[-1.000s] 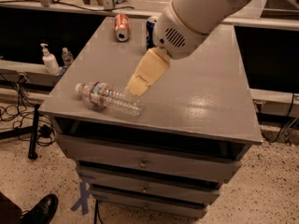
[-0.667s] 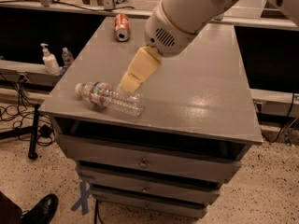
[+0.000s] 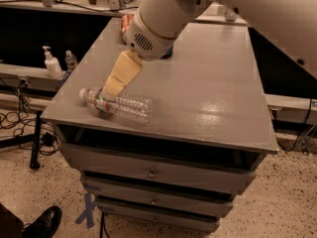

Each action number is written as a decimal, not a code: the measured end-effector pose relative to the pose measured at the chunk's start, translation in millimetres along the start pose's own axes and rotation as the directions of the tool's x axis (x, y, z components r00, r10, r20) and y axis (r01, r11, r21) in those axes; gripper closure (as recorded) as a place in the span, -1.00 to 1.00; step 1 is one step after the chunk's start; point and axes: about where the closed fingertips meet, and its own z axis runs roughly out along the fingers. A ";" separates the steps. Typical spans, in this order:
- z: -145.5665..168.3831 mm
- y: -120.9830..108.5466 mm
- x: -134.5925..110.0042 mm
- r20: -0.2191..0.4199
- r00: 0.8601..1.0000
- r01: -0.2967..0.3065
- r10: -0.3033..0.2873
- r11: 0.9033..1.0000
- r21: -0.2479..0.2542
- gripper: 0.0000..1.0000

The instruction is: Place water bottle upright

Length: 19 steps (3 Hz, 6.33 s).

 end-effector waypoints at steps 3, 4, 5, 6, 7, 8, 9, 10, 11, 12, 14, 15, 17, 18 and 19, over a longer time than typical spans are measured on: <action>89.9 23.3 -34.0 -0.045 0.991 -0.121 0.122 0.992 0.031 -1.00; 104.1 28.3 -39.0 -0.072 0.992 -0.096 0.103 0.991 0.096 -1.00; 117.9 30.1 -38.7 -0.114 0.991 -0.056 0.074 0.986 0.154 -1.00; 126.7 23.1 -34.8 -0.148 0.987 -0.031 0.060 0.982 0.189 -1.00; 129.7 12.2 -27.8 -0.171 0.984 -0.020 0.055 0.979 0.203 -0.65; 129.8 5.6 -20.7 -0.186 0.981 -0.009 0.049 0.978 0.210 -0.19; 127.6 2.1 -16.6 -0.195 0.980 -0.003 0.046 0.976 0.216 0.27; 115.6 -1.8 -23.7 -0.178 0.983 0.006 0.035 0.975 0.222 0.76; 93.4 -11.0 -41.5 -0.095 0.995 -0.009 0.029 0.979 0.203 1.00; 66.3 -19.7 -63.4 0.052 0.998 -0.035 0.028 0.988 0.152 1.00; 23.0 -38.8 -88.4 0.432 0.901 -0.066 0.042 0.997 0.040 1.00; 2.7 -47.8 -95.2 0.615 0.784 -0.089 0.081 0.996 -0.018 1.00; -44.0 -87.8 -63.9 0.858 0.496 -0.134 0.132 0.988 -0.075 1.00; -54.0 -63.8 -86.4 0.889 0.453 -0.050 0.062 0.998 -0.044 1.00; -54.0 -63.7 -86.5 0.889 0.453 -0.049 0.062 0.998 -0.044 1.00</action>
Offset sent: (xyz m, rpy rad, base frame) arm 0.0124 0.0887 -0.0719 -0.0124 0.1184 -0.1584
